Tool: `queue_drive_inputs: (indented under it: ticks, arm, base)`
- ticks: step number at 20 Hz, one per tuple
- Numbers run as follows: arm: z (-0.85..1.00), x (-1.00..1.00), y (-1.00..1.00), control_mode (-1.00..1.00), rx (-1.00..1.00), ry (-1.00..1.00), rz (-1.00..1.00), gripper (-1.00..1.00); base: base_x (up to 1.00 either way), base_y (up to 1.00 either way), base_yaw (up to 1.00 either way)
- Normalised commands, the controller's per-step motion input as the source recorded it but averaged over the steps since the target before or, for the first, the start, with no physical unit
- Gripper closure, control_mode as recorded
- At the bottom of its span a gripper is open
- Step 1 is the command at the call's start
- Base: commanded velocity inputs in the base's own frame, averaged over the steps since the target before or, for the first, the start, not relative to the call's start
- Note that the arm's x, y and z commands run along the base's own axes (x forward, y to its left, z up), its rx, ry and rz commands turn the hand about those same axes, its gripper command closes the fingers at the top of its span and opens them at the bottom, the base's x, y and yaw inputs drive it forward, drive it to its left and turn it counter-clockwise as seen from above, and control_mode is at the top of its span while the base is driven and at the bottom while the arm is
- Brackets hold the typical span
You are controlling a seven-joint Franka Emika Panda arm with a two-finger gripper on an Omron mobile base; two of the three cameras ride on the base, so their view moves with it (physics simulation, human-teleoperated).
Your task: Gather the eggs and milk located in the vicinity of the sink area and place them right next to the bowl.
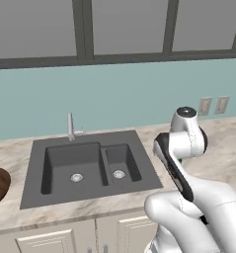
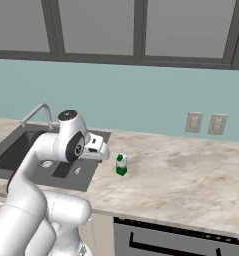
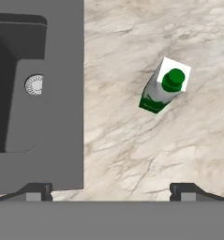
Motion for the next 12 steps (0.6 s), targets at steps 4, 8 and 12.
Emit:
queue_drive_inputs:
  ticks: [4, 8, 12]
  arm:
    - [0.00, 0.06, -0.29, -1.00, 0.03, 0.00, 0.00, -1.00]
    - [0.00, 0.21, -0.59, -1.00, 0.11, 0.05, -0.01, -1.00]
    - [-0.06, 0.20, -0.55, -1.00, 0.07, 0.00, -0.10, -1.00]
  base:
    - [0.00, 0.00, 0.00]
    - [0.00, 0.00, 0.00]
    - [0.00, 0.00, 0.00]
